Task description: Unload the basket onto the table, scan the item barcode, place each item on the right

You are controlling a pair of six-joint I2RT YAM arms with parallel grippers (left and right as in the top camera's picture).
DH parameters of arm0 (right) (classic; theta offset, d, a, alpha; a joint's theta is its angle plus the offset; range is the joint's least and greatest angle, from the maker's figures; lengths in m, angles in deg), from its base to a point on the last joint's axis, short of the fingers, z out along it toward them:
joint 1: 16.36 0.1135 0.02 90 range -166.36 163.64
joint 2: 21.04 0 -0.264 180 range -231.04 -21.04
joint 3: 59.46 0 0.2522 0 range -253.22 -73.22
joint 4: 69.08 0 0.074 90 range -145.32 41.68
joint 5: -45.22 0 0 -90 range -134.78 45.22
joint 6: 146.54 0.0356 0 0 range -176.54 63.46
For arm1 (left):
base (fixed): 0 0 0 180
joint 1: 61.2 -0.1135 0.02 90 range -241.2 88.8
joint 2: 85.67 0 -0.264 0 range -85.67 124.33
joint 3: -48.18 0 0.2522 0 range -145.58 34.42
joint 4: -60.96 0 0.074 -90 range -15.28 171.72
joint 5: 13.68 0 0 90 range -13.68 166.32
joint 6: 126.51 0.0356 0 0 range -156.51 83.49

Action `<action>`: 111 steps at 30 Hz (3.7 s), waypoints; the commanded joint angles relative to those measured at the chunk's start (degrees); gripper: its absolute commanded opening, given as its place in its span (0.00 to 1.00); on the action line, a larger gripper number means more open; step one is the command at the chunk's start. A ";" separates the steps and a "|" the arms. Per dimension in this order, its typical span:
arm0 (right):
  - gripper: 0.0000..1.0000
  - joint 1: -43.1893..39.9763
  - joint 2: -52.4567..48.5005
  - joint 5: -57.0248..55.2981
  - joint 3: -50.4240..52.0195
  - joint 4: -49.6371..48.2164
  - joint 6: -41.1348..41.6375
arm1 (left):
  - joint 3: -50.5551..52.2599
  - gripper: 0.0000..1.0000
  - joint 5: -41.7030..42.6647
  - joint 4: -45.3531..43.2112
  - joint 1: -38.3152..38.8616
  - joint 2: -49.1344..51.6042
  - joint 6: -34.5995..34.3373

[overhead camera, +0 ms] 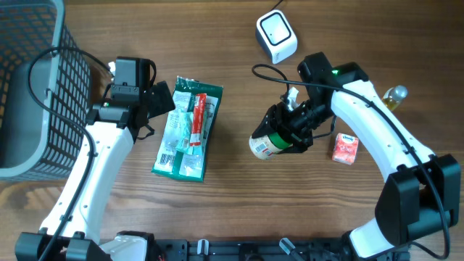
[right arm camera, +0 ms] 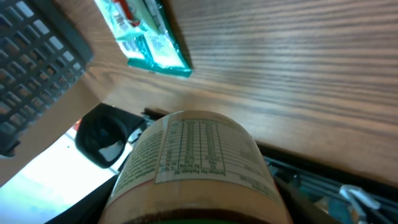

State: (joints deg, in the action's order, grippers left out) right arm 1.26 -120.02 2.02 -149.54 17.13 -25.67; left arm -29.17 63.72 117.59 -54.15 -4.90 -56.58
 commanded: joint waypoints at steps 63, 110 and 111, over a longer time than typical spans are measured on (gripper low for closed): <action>0.04 0.13 0.74 -4.68 -0.46 -2.51 5.35 | -0.37 1.00 -0.74 -0.13 -0.20 0.13 0.11; 0.04 -0.04 0.74 -28.30 -0.94 -12.46 -0.72 | -0.37 1.00 -0.74 -0.13 -0.20 0.13 0.11; 0.04 -0.39 0.74 -28.30 -2.01 -12.13 -2.99 | -0.37 1.00 -0.72 -0.13 -0.20 0.13 0.11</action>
State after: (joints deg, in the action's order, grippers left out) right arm 1.26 -120.05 -24.21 -149.54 5.37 -22.08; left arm -29.17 63.72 117.59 -54.15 -4.90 -56.58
